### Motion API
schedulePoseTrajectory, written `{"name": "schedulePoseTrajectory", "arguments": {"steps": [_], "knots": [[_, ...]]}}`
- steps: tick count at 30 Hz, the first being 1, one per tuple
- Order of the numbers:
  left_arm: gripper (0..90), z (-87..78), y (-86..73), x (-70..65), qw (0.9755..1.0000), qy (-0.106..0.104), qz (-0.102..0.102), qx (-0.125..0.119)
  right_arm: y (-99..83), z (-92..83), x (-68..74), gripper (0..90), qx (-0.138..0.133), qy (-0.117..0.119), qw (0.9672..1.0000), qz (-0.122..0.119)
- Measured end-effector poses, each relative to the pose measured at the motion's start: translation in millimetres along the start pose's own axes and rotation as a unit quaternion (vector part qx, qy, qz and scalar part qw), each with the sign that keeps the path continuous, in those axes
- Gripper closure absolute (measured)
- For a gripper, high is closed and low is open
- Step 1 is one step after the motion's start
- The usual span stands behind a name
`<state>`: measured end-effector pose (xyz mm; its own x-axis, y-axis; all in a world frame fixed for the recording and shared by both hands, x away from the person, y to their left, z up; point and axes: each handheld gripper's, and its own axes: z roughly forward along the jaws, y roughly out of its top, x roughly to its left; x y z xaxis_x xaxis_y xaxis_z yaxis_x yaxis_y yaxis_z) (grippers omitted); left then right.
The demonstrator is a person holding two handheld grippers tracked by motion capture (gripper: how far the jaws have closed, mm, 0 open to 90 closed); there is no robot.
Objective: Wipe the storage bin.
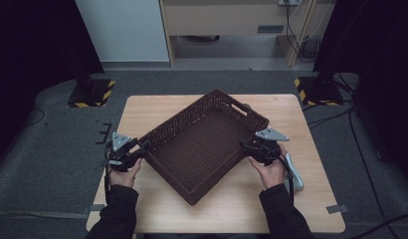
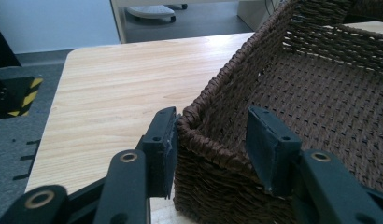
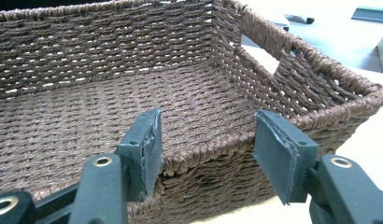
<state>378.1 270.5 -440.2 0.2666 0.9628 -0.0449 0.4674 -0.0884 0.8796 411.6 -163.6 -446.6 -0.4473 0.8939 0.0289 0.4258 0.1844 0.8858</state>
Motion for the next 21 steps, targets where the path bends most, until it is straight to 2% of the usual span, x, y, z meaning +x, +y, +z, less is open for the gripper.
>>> {"name": "schedulePoseTrajectory", "arguments": {"steps": [5,9,10,14,17,21], "knots": [[45.3,-10.0,-1.5,-3.7,0.9999,-0.016,0.001,-0.003,-0.9,-1.8,-1.5,43.1,0.002,0.009,0.9998,0.016],[44.2,-10.9,-4.8,-11.0,0.9996,-0.026,0.008,0.001,-1.2,-3.9,3.0,43.5,0.006,0.018,0.9998,0.011],[44.0,-9.4,-5.2,-12.8,0.9996,-0.026,0.011,0.002,-1.5,-4.2,5.1,43.5,0.004,0.013,0.9999,0.009],[42.5,-4.1,-4.3,-17.6,0.9997,-0.009,0.022,0.009,-0.3,-4.2,4.7,43.1,0.002,0.011,0.9999,0.000],[43.9,0.7,-2.6,-14.2,0.9998,-0.008,0.016,0.010,1.2,-5.2,-0.1,42.0,-0.008,-0.007,0.9999,0.000],[44.5,8.3,-0.1,-9.4,0.9999,-0.005,0.012,0.008,-0.2,-3.2,-6.4,38.6,-0.004,-0.012,0.9999,0.008]]}}
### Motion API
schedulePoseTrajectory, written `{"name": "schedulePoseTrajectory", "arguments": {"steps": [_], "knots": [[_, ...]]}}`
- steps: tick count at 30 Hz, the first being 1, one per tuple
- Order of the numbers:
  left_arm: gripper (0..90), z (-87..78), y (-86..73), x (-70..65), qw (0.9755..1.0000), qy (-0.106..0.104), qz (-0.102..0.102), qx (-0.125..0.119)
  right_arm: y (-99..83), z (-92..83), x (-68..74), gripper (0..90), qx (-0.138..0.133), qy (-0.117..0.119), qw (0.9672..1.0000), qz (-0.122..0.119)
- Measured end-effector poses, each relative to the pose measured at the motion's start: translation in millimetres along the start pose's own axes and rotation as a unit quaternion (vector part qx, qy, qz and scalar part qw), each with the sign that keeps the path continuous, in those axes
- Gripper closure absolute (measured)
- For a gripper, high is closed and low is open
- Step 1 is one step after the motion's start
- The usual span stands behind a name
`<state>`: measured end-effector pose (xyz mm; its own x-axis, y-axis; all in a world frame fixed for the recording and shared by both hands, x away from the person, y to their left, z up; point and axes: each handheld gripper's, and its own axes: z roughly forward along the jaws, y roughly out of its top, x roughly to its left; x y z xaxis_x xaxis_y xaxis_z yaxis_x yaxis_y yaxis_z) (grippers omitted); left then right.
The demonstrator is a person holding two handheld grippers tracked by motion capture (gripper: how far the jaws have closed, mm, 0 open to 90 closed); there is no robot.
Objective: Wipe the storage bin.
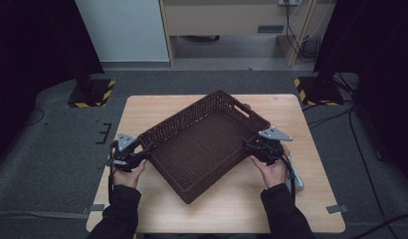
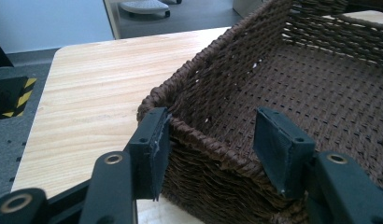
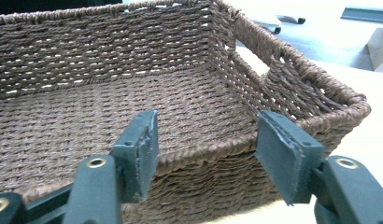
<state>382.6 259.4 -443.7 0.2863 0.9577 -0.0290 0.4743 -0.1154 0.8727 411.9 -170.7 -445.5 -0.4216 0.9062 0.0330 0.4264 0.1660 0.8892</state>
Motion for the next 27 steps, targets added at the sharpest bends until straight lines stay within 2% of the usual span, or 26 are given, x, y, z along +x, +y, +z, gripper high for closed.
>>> {"name": "schedulePoseTrajectory", "arguments": {"steps": [2,3,9,14,18,21,22,27], "knots": [[44.3,-1.2,0.2,0.8,1.0000,-0.003,0.000,0.003,-1.2,0.7,-0.1,38.4,-0.001,-0.001,1.0000,0.002],[44.2,-2.0,0.0,0.4,1.0000,-0.006,-0.006,0.001,-1.0,0.4,0.5,38.7,0.000,-0.002,1.0000,0.003],[41.8,-11.8,-4.4,-7.7,0.9997,-0.024,0.000,0.002,-2.6,-1.9,-0.3,40.5,0.004,0.006,0.9998,0.019],[41.2,-10.7,-5.6,-13.4,0.9996,-0.026,0.008,0.005,-3.1,-4.6,3.4,41.0,0.003,0.002,0.9999,0.011],[42.2,-5.9,-3.0,-8.9,0.9996,-0.024,0.008,0.010,0.3,-5.8,3.0,42.0,0.008,0.005,1.0000,0.002],[43.5,0.0,-0.8,-3.2,0.9997,-0.020,0.004,0.010,1.4,-6.4,0.5,41.9,0.005,-0.007,1.0000,-0.002],[43.7,1.7,0.3,-1.4,0.9997,-0.020,0.001,0.012,1.0,-6.5,-0.4,42.3,0.001,-0.005,1.0000,0.005],[43.7,1.9,0.2,-0.6,0.9998,-0.020,0.002,0.008,-0.2,-5.9,1.7,41.1,0.004,-0.014,0.9999,-0.002]]}}
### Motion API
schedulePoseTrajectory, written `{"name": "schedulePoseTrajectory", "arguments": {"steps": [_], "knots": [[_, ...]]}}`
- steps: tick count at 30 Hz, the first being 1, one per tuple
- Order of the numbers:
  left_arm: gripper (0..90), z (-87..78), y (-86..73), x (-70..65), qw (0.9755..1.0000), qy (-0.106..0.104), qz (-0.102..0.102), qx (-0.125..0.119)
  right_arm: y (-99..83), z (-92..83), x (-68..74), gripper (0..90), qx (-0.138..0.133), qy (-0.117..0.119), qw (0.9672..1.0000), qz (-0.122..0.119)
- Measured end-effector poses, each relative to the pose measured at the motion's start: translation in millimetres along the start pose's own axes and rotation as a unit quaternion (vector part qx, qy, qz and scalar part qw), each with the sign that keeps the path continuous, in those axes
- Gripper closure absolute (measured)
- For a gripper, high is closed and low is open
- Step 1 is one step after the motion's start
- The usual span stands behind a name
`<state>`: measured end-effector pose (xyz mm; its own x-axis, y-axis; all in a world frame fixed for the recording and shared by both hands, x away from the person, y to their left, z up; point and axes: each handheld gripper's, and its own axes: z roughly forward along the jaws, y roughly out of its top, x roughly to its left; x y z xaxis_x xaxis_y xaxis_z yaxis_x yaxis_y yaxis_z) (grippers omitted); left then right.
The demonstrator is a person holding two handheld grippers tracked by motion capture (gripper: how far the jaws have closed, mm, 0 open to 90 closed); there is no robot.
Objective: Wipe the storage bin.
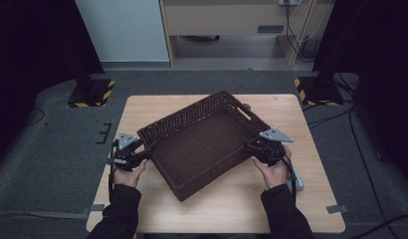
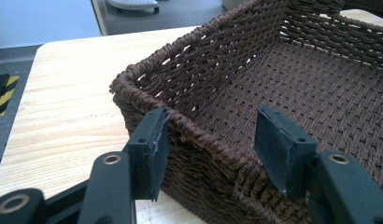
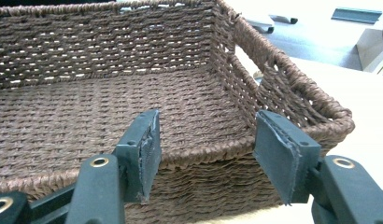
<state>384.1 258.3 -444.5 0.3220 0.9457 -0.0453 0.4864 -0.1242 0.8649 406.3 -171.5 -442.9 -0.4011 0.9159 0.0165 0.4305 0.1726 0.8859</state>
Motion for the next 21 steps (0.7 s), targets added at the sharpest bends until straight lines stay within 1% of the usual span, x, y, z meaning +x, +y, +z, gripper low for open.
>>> {"name": "schedulePoseTrajectory", "arguments": {"steps": [2,3,6,7,8,9,10,11,12,14,16,18,21], "knots": [[43.8,-2.6,0.2,-2.0,1.0000,0.002,-0.001,0.000,-1.5,0.3,0.3,41.2,-0.005,-0.001,1.0000,0.000],[43.3,-4.6,0.2,-3.4,1.0000,-0.002,-0.004,-0.001,-2.5,-0.1,0.1,41.3,-0.005,0.001,1.0000,0.005],[40.8,-13.0,-0.4,-11.2,0.9999,-0.014,0.000,-0.007,-4.5,-0.8,-2.0,41.5,-0.009,0.008,0.9998,0.015],[40.6,-14.7,-1.4,-13.0,0.9998,-0.014,0.001,-0.010,-4.7,-1.1,-2.0,41.5,-0.008,0.009,0.9998,0.015],[40.5,-15.2,-3.2,-16.5,0.9998,-0.017,0.002,-0.007,-4.7,-1.4,-1.8,41.5,-0.008,0.008,0.9998,0.015],[40.4,-14.4,-4.1,-18.4,0.9998,-0.017,0.005,-0.002,-5.0,-2.1,-1.0,41.5,-0.008,0.007,0.9998,0.015],[40.4,-11.8,-5.6,-21.2,0.9999,-0.013,0.010,0.005,-5.2,-2.4,-0.6,41.5,-0.008,0.006,0.9999,0.013],[39.5,-10.2,-6.3,-22.8,0.9999,-0.004,0.012,0.006,-5.4,-3.2,0.2,41.4,-0.008,0.005,0.9999,0.013],[40.7,-9.5,-6.3,-22.9,0.9998,0.001,0.017,0.007,-5.2,-4.0,0.4,41.4,-0.007,0.008,0.9999,0.013],[42.1,-7.6,-4.8,-20.1,0.9998,0.002,0.013,0.012,-3.5,-5.4,0.1,42.5,-0.005,0.011,0.9999,0.006],[42.9,-5.4,-4.2,-16.9,0.9999,0.002,0.009,0.012,-0.9,-7.5,-1.2,43.3,-0.010,0.004,0.9999,0.000],[43.8,-3.0,-3.5,-13.6,0.9999,0.007,0.006,0.012,0.9,-10.0,-5.3,42.8,-0.019,-0.003,0.9998,0.003],[45.5,1.6,-1.7,-6.3,0.9998,0.011,0.000,0.014,0.7,-11.4,-12.0,41.7,-0.024,-0.014,0.9996,0.003]]}}
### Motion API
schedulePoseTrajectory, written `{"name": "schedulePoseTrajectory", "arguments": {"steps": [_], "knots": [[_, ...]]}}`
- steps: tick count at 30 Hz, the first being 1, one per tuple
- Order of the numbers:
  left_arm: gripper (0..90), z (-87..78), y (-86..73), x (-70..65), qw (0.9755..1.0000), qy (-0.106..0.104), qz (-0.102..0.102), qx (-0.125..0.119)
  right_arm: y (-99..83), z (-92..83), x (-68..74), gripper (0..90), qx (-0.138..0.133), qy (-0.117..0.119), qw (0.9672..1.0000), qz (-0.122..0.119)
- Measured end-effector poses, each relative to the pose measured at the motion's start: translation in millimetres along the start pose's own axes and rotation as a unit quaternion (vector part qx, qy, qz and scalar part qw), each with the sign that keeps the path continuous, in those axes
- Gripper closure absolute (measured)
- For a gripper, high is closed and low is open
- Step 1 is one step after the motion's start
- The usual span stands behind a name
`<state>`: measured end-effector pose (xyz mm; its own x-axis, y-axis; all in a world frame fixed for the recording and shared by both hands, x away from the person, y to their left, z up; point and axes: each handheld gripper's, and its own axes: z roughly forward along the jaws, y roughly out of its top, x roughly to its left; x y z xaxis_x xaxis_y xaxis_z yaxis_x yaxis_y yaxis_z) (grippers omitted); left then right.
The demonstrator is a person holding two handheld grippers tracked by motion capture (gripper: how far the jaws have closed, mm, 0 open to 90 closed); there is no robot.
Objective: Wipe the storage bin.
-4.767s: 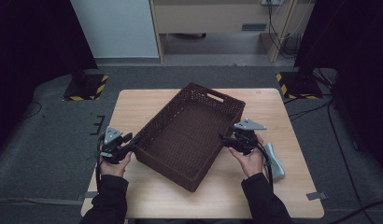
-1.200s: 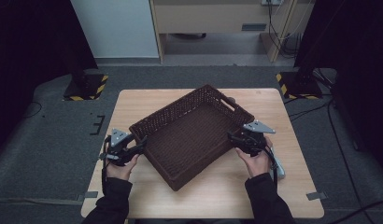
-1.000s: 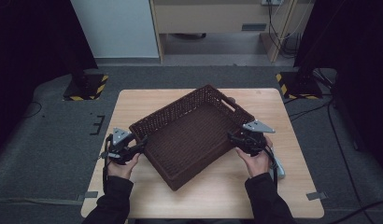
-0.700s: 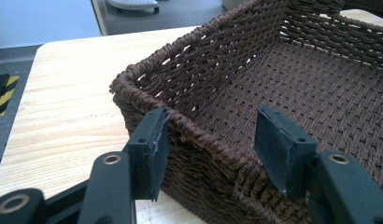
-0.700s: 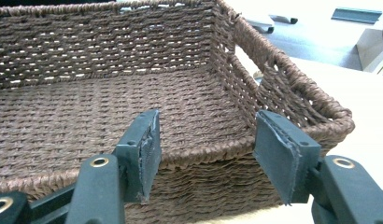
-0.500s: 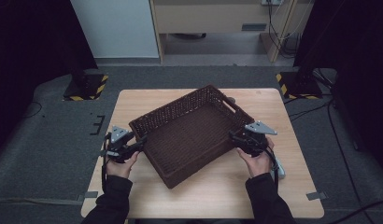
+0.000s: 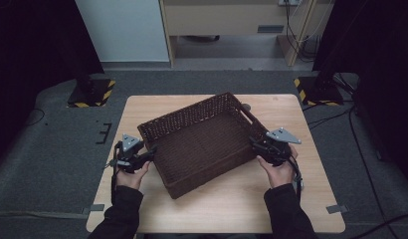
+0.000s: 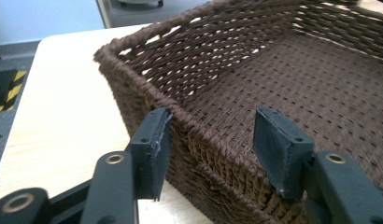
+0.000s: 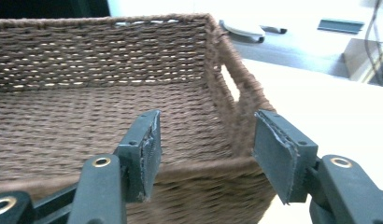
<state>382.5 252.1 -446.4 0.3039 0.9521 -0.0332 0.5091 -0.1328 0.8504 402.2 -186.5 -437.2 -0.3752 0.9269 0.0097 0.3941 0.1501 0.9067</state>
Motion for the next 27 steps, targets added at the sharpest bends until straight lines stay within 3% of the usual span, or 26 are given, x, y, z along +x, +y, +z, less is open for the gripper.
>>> {"name": "schedulePoseTrajectory", "arguments": {"steps": [3,13,16,22,27], "knots": [[45.5,0.9,0.2,4.5,0.9999,-0.007,-0.008,0.000,-1.2,0.9,-6.0,41.8,0.001,-0.009,1.0000,-0.001],[43.3,-11.5,-3.3,-6.0,0.9997,-0.023,0.000,-0.003,-8.2,3.5,-5.4,48.8,0.010,-0.020,0.9993,-0.030],[42.9,-8.3,-5.5,-9.3,0.9999,-0.013,0.004,0.000,-8.2,2.4,-4.2,48.8,0.011,-0.021,0.9993,-0.029],[47.2,-3.1,-2.8,1.1,1.0000,-0.008,-0.002,0.002,-2.9,-0.3,-4.2,48.5,0.009,-0.013,0.9995,-0.025],[47.8,2.2,-1.7,11.1,0.9999,-0.011,-0.012,0.002,-1.9,-0.3,-13.5,51.3,0.010,-0.015,0.9997,-0.018]]}}
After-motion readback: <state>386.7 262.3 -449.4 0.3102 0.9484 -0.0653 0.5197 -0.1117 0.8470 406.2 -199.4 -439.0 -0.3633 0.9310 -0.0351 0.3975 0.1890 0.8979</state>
